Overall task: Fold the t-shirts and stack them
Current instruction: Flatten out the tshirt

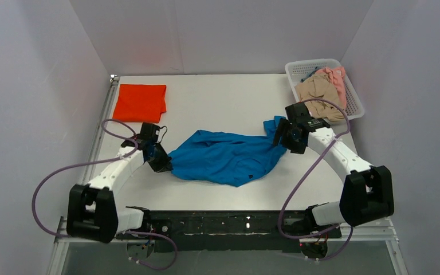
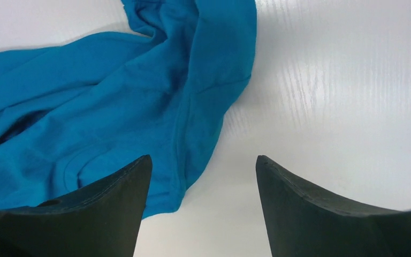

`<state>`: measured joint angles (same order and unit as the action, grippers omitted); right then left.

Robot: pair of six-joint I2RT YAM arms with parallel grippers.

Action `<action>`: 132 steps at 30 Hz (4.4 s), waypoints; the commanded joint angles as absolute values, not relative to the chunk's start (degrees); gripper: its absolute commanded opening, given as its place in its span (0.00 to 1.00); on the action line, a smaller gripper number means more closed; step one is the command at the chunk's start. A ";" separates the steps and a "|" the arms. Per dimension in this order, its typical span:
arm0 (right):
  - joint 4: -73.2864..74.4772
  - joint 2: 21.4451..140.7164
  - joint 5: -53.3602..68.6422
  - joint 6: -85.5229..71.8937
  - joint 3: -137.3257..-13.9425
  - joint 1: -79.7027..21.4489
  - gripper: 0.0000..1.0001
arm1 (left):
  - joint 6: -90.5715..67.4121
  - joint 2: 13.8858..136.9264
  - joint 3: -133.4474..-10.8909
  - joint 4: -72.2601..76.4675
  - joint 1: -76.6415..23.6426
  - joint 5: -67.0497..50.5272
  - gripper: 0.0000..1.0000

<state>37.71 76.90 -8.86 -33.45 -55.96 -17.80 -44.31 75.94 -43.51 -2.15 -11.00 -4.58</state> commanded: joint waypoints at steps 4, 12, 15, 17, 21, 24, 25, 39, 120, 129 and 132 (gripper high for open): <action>33.70 84.22 -9.04 -35.72 -55.87 -17.93 0.71 | -47.31 58.61 -38.13 -19.78 -12.18 -2.33 0.00; 30.04 87.39 -2.89 -36.51 -53.71 -17.93 0.59 | -48.35 53.60 -36.46 -22.70 -12.47 -4.00 0.00; 28.54 88.22 -2.24 -36.45 -52.70 -17.94 0.59 | -47.90 53.20 -36.26 -23.17 -12.51 -3.87 0.00; 27.26 88.66 -1.12 -36.76 -52.30 -17.93 0.59 | -47.77 53.22 -36.35 -23.67 -12.50 -3.95 0.00; 26.54 88.96 -1.95 -37.03 -51.42 -17.95 0.49 | -48.03 52.21 -35.98 -24.43 -12.53 -4.04 0.00; 25.77 88.34 -2.21 -36.84 -50.41 -17.94 0.40 | -48.04 51.12 -35.72 -24.39 -12.50 -3.96 0.00; 25.49 88.44 -2.13 -36.73 -50.16 -17.93 0.36 | -47.99 50.92 -35.73 -24.43 -12.56 -3.96 0.00; 38.54 67.68 1.83 -31.28 -62.62 -18.03 0.01 | -44.12 44.33 -53.38 -27.76 -12.44 -3.19 0.00; 53.15 54.49 -9.70 -40.47 -43.46 -11.69 0.78 | -45.21 46.49 -41.18 -39.65 3.92 -8.43 0.98; 39.98 62.07 -8.62 -36.77 -51.09 -10.57 0.81 | -45.63 57.45 -52.93 -31.46 -1.27 -17.11 0.98; 35.02 67.91 3.32 -32.10 -54.34 -12.00 0.81 | -44.60 66.00 -57.17 -26.64 -7.97 -18.62 0.98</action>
<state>44.21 62.11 -8.05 -37.21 -50.28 -10.66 -45.87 56.55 -53.15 -28.29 -1.23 -13.85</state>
